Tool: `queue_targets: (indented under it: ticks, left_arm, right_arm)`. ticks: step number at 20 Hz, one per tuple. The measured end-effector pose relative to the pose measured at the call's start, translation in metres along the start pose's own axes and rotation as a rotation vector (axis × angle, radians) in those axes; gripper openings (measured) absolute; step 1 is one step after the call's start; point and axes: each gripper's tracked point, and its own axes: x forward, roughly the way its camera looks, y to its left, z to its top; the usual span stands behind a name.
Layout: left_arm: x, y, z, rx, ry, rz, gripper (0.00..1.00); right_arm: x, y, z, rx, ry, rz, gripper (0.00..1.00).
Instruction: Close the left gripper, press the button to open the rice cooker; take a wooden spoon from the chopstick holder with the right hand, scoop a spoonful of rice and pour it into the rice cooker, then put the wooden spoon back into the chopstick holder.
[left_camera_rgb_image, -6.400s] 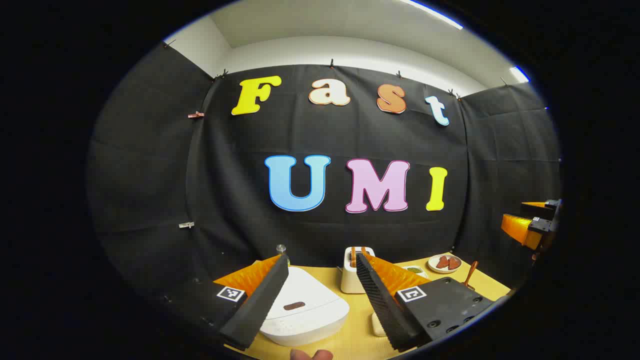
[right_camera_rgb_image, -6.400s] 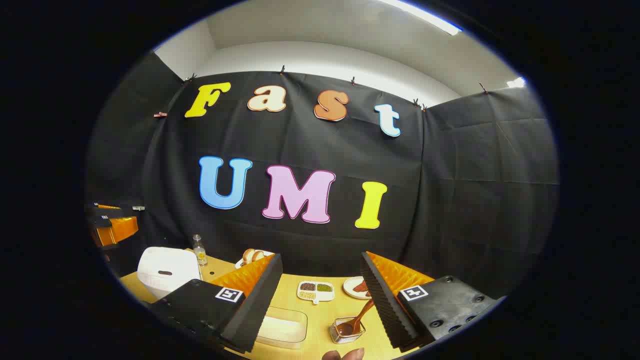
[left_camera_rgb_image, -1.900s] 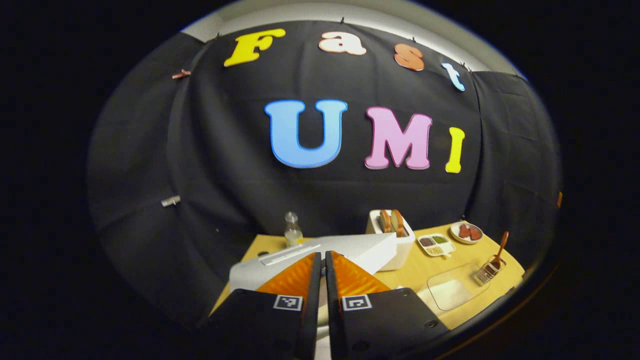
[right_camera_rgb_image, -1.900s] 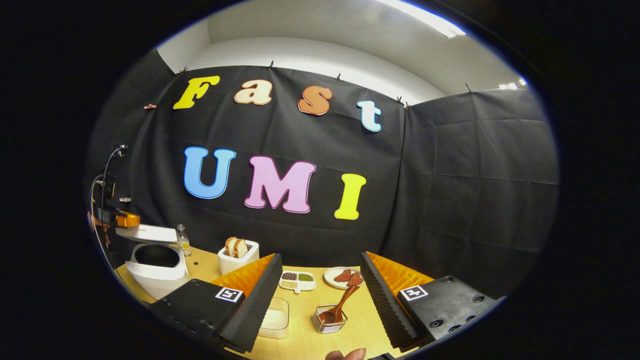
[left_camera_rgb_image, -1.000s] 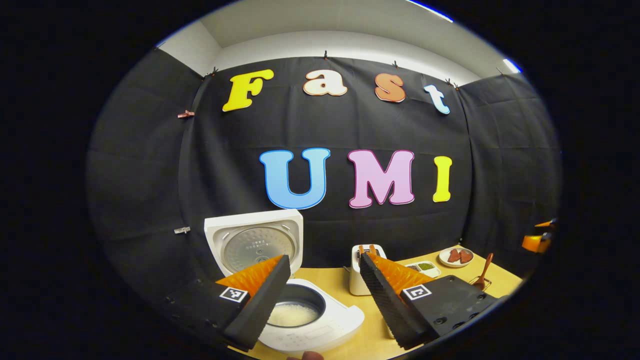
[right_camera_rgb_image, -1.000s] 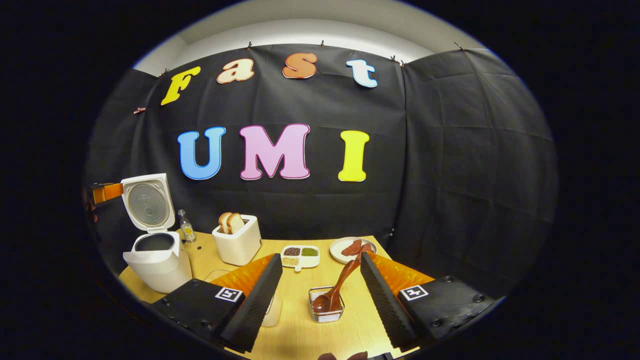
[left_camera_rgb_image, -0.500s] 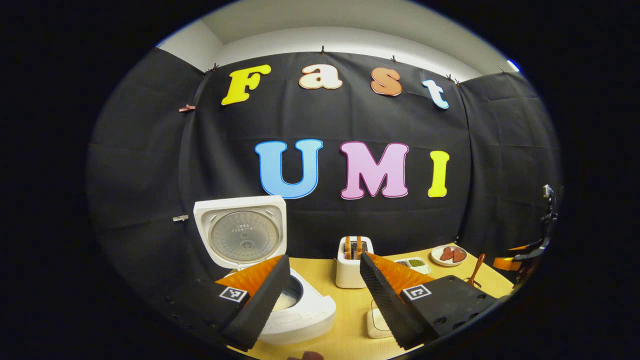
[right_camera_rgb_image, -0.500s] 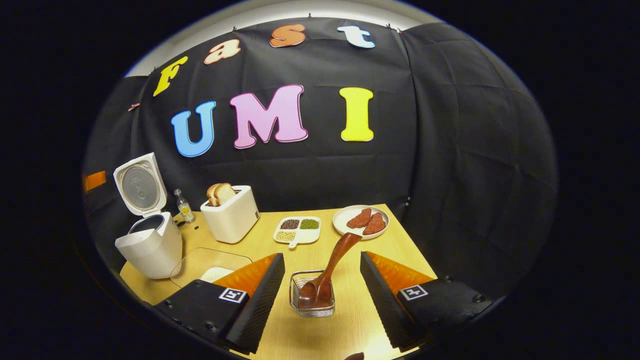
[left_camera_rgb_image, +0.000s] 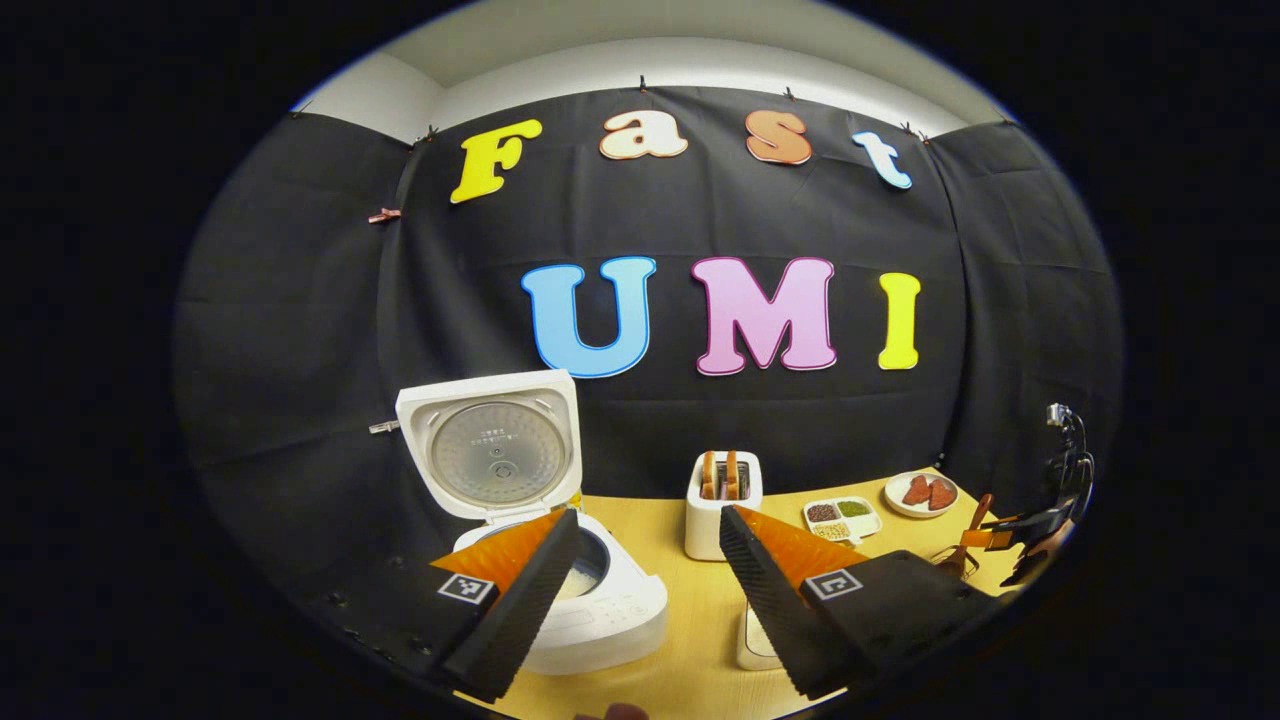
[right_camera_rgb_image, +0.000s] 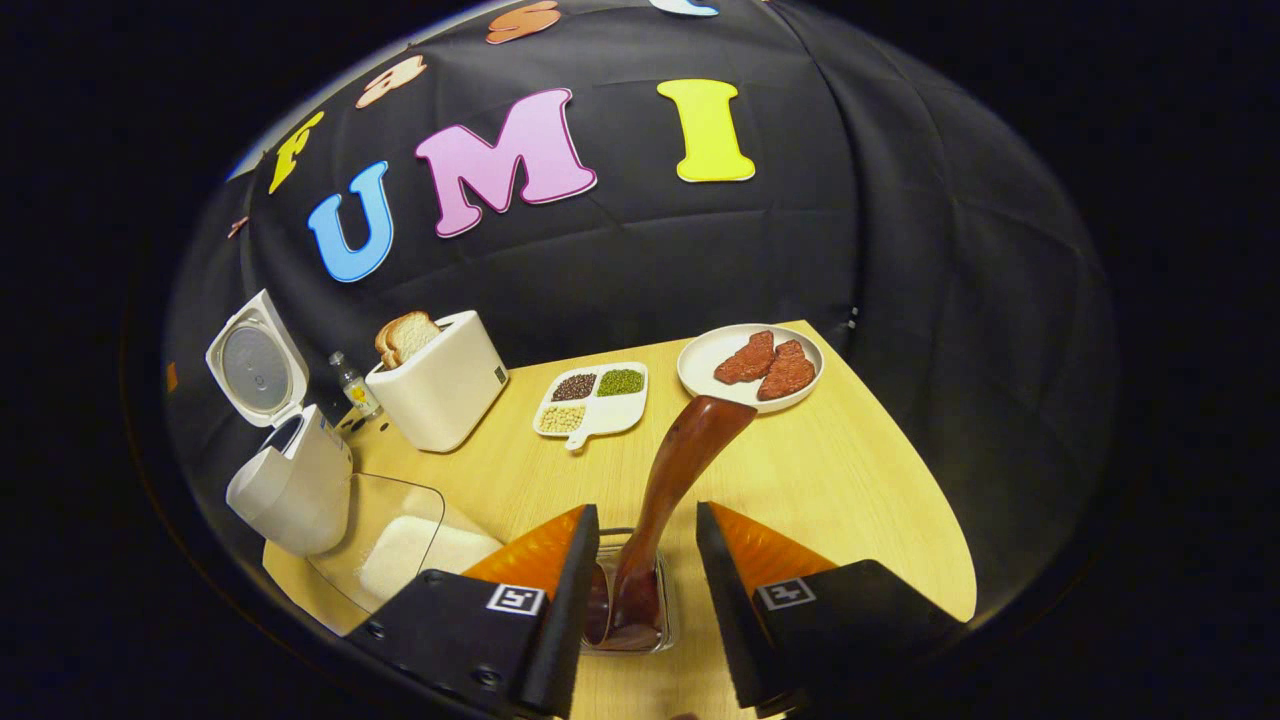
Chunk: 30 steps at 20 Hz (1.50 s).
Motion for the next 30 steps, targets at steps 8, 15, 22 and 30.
queue_targets:
  ticks: [8, 15, 22, 30]
  left_arm:
    - [-0.012, 0.012, -0.009, 0.009, 0.042, 0.089, 0.97]
    - [-0.028, 0.016, -0.006, -0.022, 0.036, 0.105, 0.97]
    - [-0.020, 0.037, 0.001, -0.010, -0.005, -0.005, 0.97]
    - [-0.015, 0.061, -0.008, -0.032, -0.012, -0.147, 0.97]
  right_arm:
    - [0.006, 0.001, 0.002, 0.170, -0.005, 0.064, 0.12]
    - [-0.028, 0.004, 0.054, 0.216, -0.139, 0.083, 0.10]
    - [-0.090, 0.051, 0.107, 0.128, -0.297, 0.045, 0.10]
    - [-0.083, 0.183, 0.089, 0.012, -0.330, 0.066, 0.09]
